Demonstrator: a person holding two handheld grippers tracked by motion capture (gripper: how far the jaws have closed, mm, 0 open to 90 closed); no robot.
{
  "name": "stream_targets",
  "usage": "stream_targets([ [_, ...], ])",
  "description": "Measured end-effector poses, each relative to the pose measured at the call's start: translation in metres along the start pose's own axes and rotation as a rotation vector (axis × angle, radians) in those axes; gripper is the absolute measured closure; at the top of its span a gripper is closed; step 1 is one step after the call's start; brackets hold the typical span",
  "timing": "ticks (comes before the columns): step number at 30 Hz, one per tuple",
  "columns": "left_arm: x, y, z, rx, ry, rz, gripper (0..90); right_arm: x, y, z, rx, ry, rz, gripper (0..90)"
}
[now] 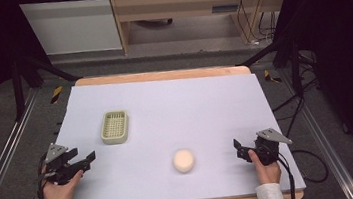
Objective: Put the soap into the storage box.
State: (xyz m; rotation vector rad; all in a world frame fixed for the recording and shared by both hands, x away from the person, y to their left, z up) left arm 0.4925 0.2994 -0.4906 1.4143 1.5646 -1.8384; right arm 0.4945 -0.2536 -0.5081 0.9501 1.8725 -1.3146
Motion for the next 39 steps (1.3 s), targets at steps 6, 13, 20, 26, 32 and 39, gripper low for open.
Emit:
stream_targets([
  [6, -0.005, -0.001, 0.006, 0.017, 0.012, 0.010, 27.0, 0.002, 0.002, 0.004, 0.010, 0.000, -0.012, 3.2],
  [13, -0.010, -0.003, 0.011, 0.031, 0.022, 0.023, 26.6, 0.004, 0.003, 0.005, 0.015, 0.001, -0.024, 3.5],
  [20, -0.016, -0.003, 0.019, 0.050, 0.044, 0.030, 26.2, 0.004, 0.003, 0.005, 0.015, 0.000, -0.021, 3.5],
  [26, -0.019, -0.002, 0.025, 0.065, 0.056, 0.031, 26.0, 0.003, 0.003, 0.007, 0.021, 0.003, -0.018, 3.5],
  [32, -0.023, -0.002, 0.032, 0.085, 0.072, 0.037, 25.3, 0.004, 0.003, 0.007, 0.030, -0.004, -0.018, 3.7],
  [39, -0.028, 0.000, 0.040, 0.108, 0.090, 0.035, 23.9, 0.004, 0.004, 0.007, 0.029, -0.006, -0.027, 3.8],
])
Point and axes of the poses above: each handheld gripper's, and its own axes: y roughly forward along the jaws, x roughly out of its underside, z roughly to its right, the point moved 6 cm from there along y, roughly forward along the jaws, and after that the axes turned 14 degrees about y, right-handed, at the moved point
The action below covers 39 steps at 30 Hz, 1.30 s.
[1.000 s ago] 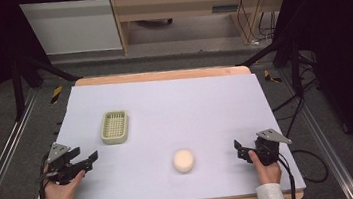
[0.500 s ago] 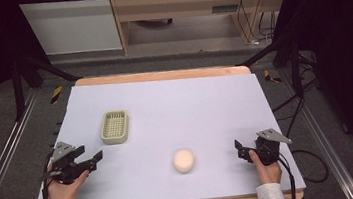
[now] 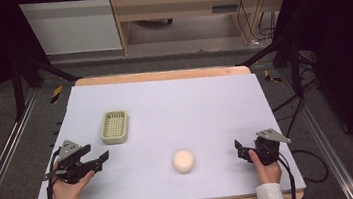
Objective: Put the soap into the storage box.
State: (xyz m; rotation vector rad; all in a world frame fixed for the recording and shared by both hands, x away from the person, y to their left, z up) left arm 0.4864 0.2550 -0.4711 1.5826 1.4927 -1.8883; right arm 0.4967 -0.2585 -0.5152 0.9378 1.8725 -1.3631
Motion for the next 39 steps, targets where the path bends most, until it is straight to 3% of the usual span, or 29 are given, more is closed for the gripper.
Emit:
stream_targets([
  [9, -0.003, 0.005, 0.006, 0.017, 0.017, -0.010, 22.7, -0.003, 0.001, 0.002, 0.010, 0.004, 0.009, 3.7],
  [17, -0.008, 0.008, 0.015, 0.037, 0.034, -0.012, 21.9, -0.001, 0.003, 0.001, 0.018, -0.016, -0.009, 4.0],
  [31, -0.017, 0.013, 0.028, 0.066, 0.065, -0.015, 21.0, 0.000, 0.005, 0.001, 0.015, -0.011, -0.029, 4.0],
  [39, -0.022, 0.016, 0.037, 0.084, 0.094, -0.022, 20.6, -0.003, 0.005, 0.003, 0.029, -0.008, -0.001, 3.9],
])
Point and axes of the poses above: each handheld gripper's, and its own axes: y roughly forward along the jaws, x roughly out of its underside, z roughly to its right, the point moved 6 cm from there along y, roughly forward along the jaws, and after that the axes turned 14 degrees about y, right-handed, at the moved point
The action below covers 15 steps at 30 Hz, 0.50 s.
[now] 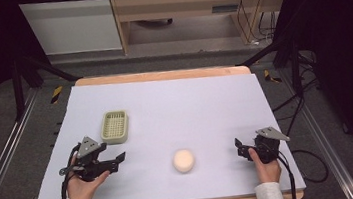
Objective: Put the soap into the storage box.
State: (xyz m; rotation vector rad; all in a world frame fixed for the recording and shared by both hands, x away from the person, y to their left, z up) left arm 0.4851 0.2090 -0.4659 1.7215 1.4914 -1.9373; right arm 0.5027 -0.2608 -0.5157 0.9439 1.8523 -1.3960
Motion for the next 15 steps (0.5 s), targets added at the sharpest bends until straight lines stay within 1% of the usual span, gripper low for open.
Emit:
stream_targets([
  [3, -0.001, 0.001, 0.002, 0.004, 0.003, 0.000, 20.5, 0.000, 0.001, 0.000, -0.001, -0.003, -0.005, 3.9],
  [4, -0.002, 0.002, 0.004, 0.008, 0.012, -0.003, 20.5, 0.001, 0.001, -0.001, 0.003, -0.008, -0.005, 4.0],
  [7, -0.004, 0.003, 0.007, 0.016, 0.021, -0.006, 20.5, 0.001, 0.001, 0.000, 0.004, -0.007, -0.007, 4.0],
  [11, -0.007, 0.003, 0.008, 0.020, 0.026, -0.003, 20.4, 0.001, 0.001, -0.001, 0.004, -0.008, -0.009, 4.0],
  [15, -0.013, 0.007, 0.009, 0.028, 0.041, -0.005, 20.3, 0.001, 0.001, -0.001, 0.006, -0.010, -0.011, 4.0],
])
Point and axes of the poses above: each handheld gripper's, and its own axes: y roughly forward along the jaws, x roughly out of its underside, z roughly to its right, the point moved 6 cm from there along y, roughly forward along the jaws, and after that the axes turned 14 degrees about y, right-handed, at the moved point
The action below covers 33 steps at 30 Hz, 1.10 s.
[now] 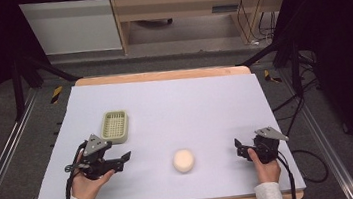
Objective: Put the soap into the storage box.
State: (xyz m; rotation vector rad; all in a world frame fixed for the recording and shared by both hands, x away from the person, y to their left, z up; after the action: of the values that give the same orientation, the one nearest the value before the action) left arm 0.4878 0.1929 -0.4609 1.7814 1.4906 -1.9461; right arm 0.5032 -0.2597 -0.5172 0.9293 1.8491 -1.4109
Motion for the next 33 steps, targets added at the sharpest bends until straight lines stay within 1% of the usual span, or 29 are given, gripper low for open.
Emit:
stream_targets([
  [2, -0.002, 0.001, 0.001, 0.002, -0.001, 0.002, 20.2, 0.000, 0.000, 0.000, 0.001, 0.000, 0.000, 4.0],
  [3, -0.005, 0.003, 0.003, 0.007, 0.008, 0.002, 20.2, 0.000, 0.000, 0.000, 0.000, 0.000, 0.000, 4.0],
  [4, -0.005, 0.003, 0.003, 0.007, 0.008, 0.002, 20.2, 0.000, 0.000, 0.000, 0.000, 0.000, 0.000, 4.0],
  [6, -0.011, 0.007, 0.009, 0.020, 0.014, 0.009, 20.2, 0.000, 0.000, 0.000, 0.001, 0.000, -0.002, 4.0],
  [7, -0.013, 0.008, 0.011, 0.025, 0.022, 0.005, 20.2, 0.000, 0.000, 0.000, 0.001, -0.001, -0.002, 4.0],
  [8, -0.013, 0.008, 0.011, 0.025, 0.022, 0.005, 20.2, 0.000, 0.000, 0.000, 0.001, -0.001, -0.002, 4.0],
  [9, -0.017, 0.012, 0.016, 0.035, 0.027, 0.008, 20.3, 0.000, 0.000, 0.000, 0.001, -0.001, -0.002, 4.0],
  [10, -0.017, 0.012, 0.016, 0.035, 0.027, 0.008, 20.5, 0.000, 0.000, 0.000, 0.001, -0.001, -0.002, 4.0],
  [13, -0.024, 0.017, 0.024, 0.047, 0.049, 0.004, 20.6, 0.000, 0.000, 0.000, -0.001, 0.000, -0.003, 4.0],
  [14, -0.024, 0.017, 0.024, 0.047, 0.049, 0.004, 20.7, 0.000, 0.000, 0.000, -0.001, 0.000, -0.003, 4.0],
  [15, -0.026, 0.019, 0.027, 0.054, 0.055, 0.004, 20.6, 0.000, 0.000, 0.000, 0.000, 0.000, -0.003, 4.0],
  [20, -0.031, 0.023, 0.033, 0.065, 0.062, 0.003, 21.2, 0.000, 0.000, 0.000, 0.001, -0.001, -0.004, 4.0],
  [25, -0.034, 0.026, 0.037, 0.074, 0.060, 0.003, 21.6, 0.000, 0.000, 0.000, 0.002, -0.005, -0.004, 4.0],
  [26, -0.034, 0.027, 0.038, 0.075, 0.067, 0.002, 21.6, 0.000, 0.000, 0.000, 0.001, -0.006, -0.005, 4.0],
  [28, -0.034, 0.028, 0.039, 0.079, 0.064, 0.000, 21.7, 0.000, 0.000, 0.000, 0.001, -0.006, -0.005, 4.0],
  [33, -0.038, 0.032, 0.044, 0.090, 0.074, -0.001, 21.8, 0.000, 0.000, -0.001, -0.002, -0.004, -0.005, 4.0],
])
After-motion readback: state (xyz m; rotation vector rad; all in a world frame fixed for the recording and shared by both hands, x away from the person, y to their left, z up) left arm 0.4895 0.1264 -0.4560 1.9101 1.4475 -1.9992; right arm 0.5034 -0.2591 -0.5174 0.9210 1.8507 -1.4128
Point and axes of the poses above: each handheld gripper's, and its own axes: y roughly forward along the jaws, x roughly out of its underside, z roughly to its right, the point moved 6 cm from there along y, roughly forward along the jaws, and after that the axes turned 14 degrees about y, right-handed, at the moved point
